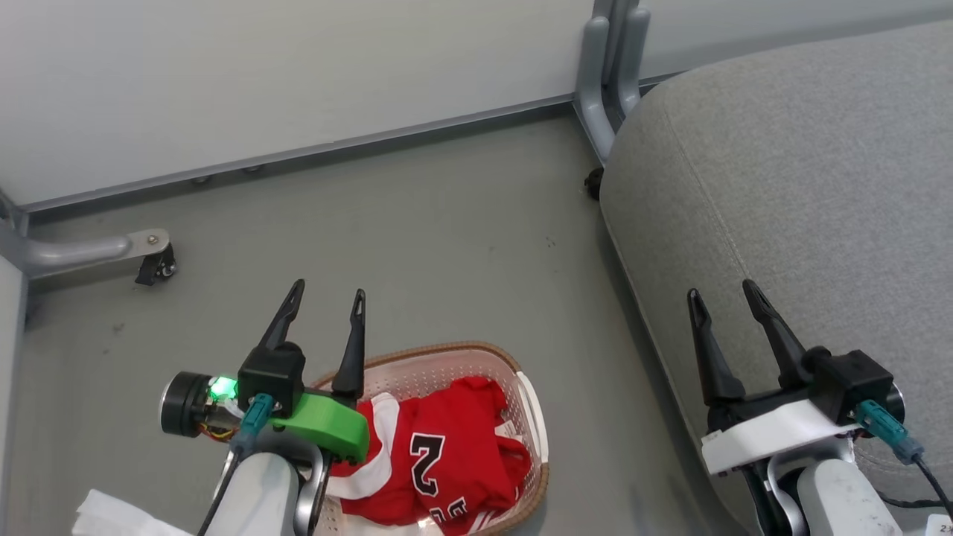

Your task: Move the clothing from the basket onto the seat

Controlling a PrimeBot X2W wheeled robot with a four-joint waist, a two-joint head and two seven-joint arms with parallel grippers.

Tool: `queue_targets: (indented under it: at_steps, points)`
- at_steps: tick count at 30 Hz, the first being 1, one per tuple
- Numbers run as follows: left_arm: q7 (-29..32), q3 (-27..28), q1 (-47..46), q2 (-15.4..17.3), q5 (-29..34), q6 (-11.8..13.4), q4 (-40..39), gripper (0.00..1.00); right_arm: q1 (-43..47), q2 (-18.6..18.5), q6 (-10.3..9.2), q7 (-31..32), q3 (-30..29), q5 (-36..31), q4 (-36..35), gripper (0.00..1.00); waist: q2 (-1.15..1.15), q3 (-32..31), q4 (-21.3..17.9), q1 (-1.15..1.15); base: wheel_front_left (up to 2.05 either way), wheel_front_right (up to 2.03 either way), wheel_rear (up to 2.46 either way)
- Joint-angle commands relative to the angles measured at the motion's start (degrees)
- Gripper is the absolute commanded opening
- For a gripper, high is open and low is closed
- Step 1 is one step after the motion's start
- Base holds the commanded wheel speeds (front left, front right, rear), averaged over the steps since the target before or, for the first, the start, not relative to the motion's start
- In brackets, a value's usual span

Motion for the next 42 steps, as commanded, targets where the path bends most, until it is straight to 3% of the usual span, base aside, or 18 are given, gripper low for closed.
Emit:
queue_targets:
  at_steps: [1,20,42]
  points:
    - [0.0,-0.4,-1.9,0.6,0.5,-0.6,1.0,1.00,-1.2,-0.2,0.00,-0.1,0.2,0.1,-0.6,1.00,0.49,3.2,-2.8,0.00,0.00,0.00,0.00]
    - [0.0,-6.5,-14.6,3.5,3.8,-3.7,17.0,1.00,-8.7,-0.1,0.00,-0.1,2.7,2.9,-7.0,1.00,0.49,19.8,-13.0,0.00,0.00,0.00,0.00]
    - [0.0,-14.2,-30.1,6.4,7.0,-4.7,40.1,1.00,-14.8,-0.1,0.00,-0.1,4.3,5.2,-12.4,1.00,0.49,36.6,-16.6,0.00,0.00,0.00,0.00]
